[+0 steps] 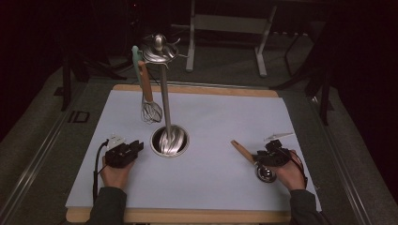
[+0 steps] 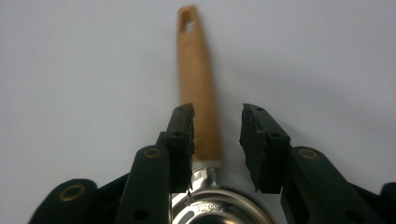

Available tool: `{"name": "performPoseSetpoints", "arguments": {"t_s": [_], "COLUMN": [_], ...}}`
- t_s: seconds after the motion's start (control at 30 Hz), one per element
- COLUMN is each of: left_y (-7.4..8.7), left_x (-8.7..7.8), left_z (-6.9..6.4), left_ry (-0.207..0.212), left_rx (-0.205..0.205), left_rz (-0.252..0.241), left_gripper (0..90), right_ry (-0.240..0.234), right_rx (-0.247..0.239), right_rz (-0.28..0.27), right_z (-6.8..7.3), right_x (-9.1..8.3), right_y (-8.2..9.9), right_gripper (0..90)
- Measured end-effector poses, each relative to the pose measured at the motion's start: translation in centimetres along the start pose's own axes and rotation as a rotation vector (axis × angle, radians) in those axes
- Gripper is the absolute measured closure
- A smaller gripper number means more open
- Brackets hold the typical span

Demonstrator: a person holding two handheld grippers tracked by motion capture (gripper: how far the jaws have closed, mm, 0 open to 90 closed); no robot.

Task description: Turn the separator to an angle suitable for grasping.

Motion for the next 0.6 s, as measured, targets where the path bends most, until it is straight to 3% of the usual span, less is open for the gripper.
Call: {"name": "performPoseSetpoints", "arguments": {"t_s": [0.03,0.07,0.3,0.6], "left_y": [0.0,0.0,0.0,0.0], "left_x": [0.0,0.0,0.0,0.0], "left_z": [0.0,0.0,0.0,0.0], "left_ry": [0.000,0.000,-0.004,-0.004], "left_rx": [0.000,0.000,0.002,0.002], "left_rz": [0.000,0.000,0.002,-0.001], "left_gripper": [72.1,72.0,72.0,71.8], "right_ry": [0.000,-0.038,-0.051,-0.061], "right_rx": [0.000,0.014,-0.004,0.000], "right_rz": [0.000,0.037,0.154,0.268], "right_z": [0.0,0.0,-0.2,0.4], "right_x": [0.0,0.3,0.9,1.6], "right_y": [0.0,0.3,0.5,0.3], "right_gripper": [62.6,62.3,68.0,67.6]}}
Point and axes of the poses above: each handheld gripper's, and its own axes: x roughly forward along the jaws, y roughly out of its underside, z roughly to its left, the point moved 10 cm from there along x, roughly forward along the jaws, and after that the axes turned 5 degrees about z, right-handed, at the moved point
